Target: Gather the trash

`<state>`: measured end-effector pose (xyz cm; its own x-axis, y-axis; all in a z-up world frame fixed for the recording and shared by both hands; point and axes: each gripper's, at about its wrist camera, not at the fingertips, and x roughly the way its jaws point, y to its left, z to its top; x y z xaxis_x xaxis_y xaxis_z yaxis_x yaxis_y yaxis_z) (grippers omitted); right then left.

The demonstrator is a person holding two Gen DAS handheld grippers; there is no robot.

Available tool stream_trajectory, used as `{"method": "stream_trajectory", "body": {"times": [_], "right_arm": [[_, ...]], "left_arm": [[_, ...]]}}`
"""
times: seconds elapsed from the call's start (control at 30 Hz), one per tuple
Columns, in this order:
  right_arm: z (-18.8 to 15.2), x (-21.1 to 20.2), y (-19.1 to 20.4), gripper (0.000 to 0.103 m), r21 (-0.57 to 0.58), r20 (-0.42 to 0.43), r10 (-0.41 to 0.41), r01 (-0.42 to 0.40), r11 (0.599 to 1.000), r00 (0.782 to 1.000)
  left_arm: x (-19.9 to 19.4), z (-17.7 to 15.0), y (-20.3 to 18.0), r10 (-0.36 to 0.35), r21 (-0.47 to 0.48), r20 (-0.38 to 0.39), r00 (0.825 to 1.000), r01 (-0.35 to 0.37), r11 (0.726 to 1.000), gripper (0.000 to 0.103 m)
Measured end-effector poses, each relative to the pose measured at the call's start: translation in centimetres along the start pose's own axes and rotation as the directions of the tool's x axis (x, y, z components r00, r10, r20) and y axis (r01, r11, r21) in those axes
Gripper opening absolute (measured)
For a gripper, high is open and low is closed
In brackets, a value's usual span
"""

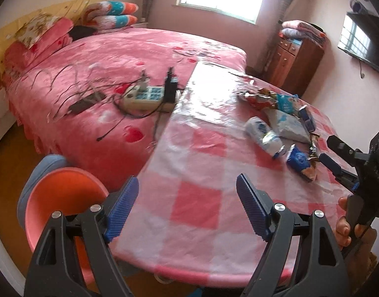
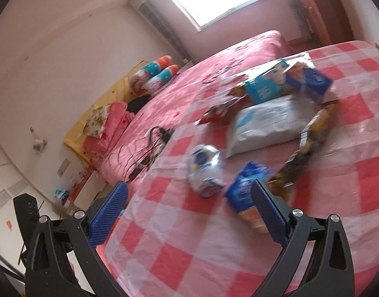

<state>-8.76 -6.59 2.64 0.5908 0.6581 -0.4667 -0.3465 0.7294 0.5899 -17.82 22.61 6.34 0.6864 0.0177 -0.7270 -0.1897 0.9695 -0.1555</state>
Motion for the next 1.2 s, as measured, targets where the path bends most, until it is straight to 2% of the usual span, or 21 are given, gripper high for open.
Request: {"method": "stream_trajectory", "body": {"times": [0.17, 0.4, 0.63, 0.8, 1.0, 1.2], "right_arm": [[1.7, -2.1, -2.4, 0.098, 0.006, 0.069, -0.1, 0.1, 0.995, 0.993], [3.5, -4.0, -7.0, 0.098, 0.111, 0.082, -0.21, 0.201, 0.973, 0.974], [4.3, -4.7, -9.4, 0.098, 0.156, 0.073, -0.238, 0.225, 0.962, 0.968], [4.8, -5.0, -10.0, 0.098, 0.152, 0.072, -0.224, 0.211, 0.966, 0.972], [5.3, -5.7, -10.9, 0.098, 0.151, 0.098, -0.251, 0.235, 0.96, 0.963], [5.3, -5.3, -12.8, 0.098, 0.204, 0.064, -0.249, 0.231, 0.951, 0.967]], "left_arm": [[1.3, 2.8, -3.9, -0.032, 0.062, 0.012, 0.999, 0.031, 0.998, 0.082], [5.3, 9.1, -10.3, -0.07, 0.13, 0.037, 0.997, 0.064, 0.989, 0.082], [13.4, 16.6, -16.3, -0.112, 0.108, -0.002, 0.994, 0.111, 0.988, 0.082], [21.0, 20.9, -20.3, -0.056, 0.101, -0.071, 0.996, 0.063, 0.993, 0.082], [27.9, 22.4, -22.3, 0.002, 0.08, -0.181, 0.984, 0.012, 0.997, 0.08], [30.8, 21.4, -22.7, 0.046, 0.109, -0.28, 0.959, -0.016, 0.994, 0.057]]}}
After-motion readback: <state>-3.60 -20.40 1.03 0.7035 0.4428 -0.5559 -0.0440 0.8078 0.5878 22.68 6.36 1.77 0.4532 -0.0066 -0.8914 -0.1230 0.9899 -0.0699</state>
